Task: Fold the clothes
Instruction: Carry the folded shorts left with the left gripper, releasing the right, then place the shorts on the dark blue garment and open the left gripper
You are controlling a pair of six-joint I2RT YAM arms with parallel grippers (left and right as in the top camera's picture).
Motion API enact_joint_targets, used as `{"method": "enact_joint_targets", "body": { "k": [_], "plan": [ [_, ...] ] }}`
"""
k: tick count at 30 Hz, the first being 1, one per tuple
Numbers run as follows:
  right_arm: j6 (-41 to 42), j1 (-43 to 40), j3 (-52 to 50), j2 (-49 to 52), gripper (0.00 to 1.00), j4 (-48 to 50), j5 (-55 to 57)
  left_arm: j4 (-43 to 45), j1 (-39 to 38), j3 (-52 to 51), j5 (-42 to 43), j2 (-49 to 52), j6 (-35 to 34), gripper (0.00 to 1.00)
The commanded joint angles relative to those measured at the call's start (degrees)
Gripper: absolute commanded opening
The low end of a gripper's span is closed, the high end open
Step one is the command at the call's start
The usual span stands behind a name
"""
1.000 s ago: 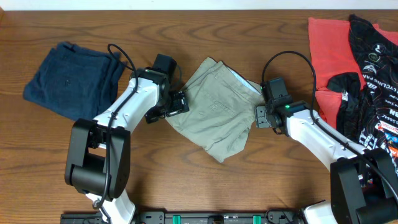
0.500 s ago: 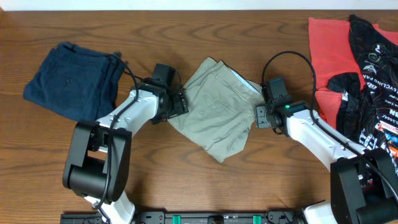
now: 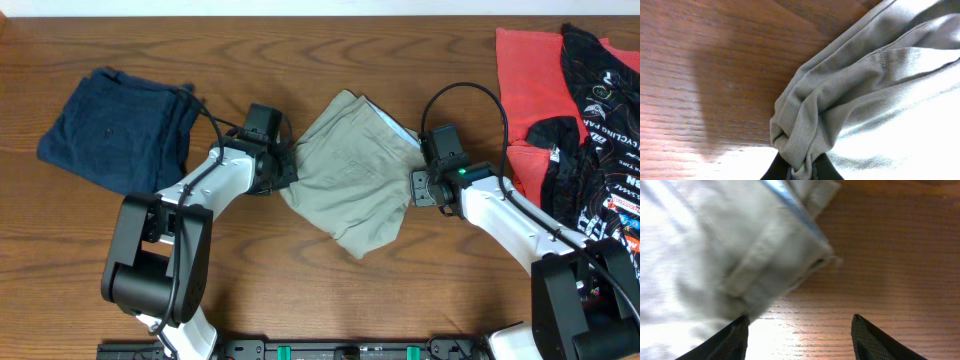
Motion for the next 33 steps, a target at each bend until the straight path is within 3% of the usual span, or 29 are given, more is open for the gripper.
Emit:
{"method": "enact_joint_targets", "body": {
  "k": [1, 6, 15, 27, 29, 30, 33],
  "plan": [
    [-0.2, -0.3, -0.3, 0.5, 0.64, -0.3, 1.0, -3.1, 2.0, 2.4, -13.1, -1.7, 3.6, 0.06],
    [-0.2, -0.3, -0.3, 0.5, 0.64, -0.9, 1.0, -3.7, 7.3, 6.0, -21.4, -7.5, 3.7, 0.06],
    [-0.2, -0.3, -0.3, 0.5, 0.65, -1.1, 1.0, 7.3, 21.8, 11.8, -26.6, -15.6, 12.7, 0.06],
    [-0.2, -0.3, -0.3, 0.5, 0.65, -1.3, 1.0, 8.3, 41.8, 12.3, -27.0, -13.1, 12.4, 0.07],
    [-0.2, -0.3, -0.3, 0.5, 0.65, -1.4, 1.0, 7.3, 43.6, 12.3, -27.0, -12.1, 11.6, 0.15],
    [-0.2, -0.3, -0.3, 0.5, 0.65, -1.5, 0.9, 6.8, 44.4, 12.3, -27.0, -11.4, 10.9, 0.28],
    [-0.2, -0.3, -0.3, 0.5, 0.66, -2.0, 1.0, 5.7, 45.7, 12.3, -26.6, -9.9, 10.1, 0.85]
  ]
}}
